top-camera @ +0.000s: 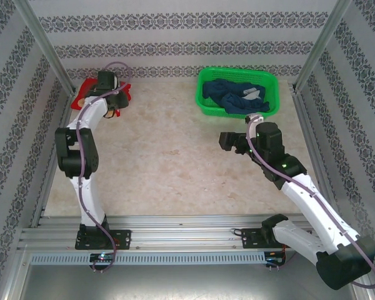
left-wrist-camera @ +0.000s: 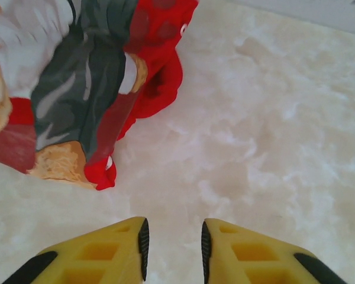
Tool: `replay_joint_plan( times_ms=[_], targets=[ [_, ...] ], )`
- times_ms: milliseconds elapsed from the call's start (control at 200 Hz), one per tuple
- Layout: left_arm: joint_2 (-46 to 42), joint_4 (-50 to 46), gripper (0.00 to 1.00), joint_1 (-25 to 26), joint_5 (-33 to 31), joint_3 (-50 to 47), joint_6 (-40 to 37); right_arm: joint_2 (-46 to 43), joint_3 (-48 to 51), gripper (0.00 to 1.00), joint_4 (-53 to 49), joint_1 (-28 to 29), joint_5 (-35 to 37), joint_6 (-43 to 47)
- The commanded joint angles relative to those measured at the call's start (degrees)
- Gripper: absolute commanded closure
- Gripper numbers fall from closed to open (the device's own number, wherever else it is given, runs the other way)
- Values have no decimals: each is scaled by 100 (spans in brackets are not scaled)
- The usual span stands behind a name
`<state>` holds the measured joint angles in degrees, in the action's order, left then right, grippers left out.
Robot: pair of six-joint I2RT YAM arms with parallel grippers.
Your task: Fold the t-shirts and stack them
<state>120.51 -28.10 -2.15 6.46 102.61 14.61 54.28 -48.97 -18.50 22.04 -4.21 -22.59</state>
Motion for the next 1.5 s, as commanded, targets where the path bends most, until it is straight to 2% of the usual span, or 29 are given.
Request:
replay_joint_plan(
  times_ms=[0,240,440,580,764,999,1229,1494],
  targets=[
    [257,-342,70,-133,53,523,398,11,-231,2,-154,160,-150,-279],
    [1330,-429,71,-398,366,1462,884,456,-588,2,-233,282,37,-670],
    [2404,-994,71,-469,698,3056,1096,1074,-1033,2,-191,410,196,-724],
    [2802,-1024,71,-544,785,3650,1280,1258,-1174,2,-208,507,273,-751],
    [3011,-596,69,-970,979,3573,2247,1157,-1064,2,-417,547,664,-842],
    [3332,-461,67,-1308,1102,4021,2551,1153,-1093,2,-890,458,1595,-1111],
    [3212,412,62,-1182,1890,4010,2881,1839,-1485,2,-1004,-192,1262,-1159],
    [2559,1071,50,-645,2673,3685,3038,3566,-2931,2,-1111,-676,678,-695]
  ],
)
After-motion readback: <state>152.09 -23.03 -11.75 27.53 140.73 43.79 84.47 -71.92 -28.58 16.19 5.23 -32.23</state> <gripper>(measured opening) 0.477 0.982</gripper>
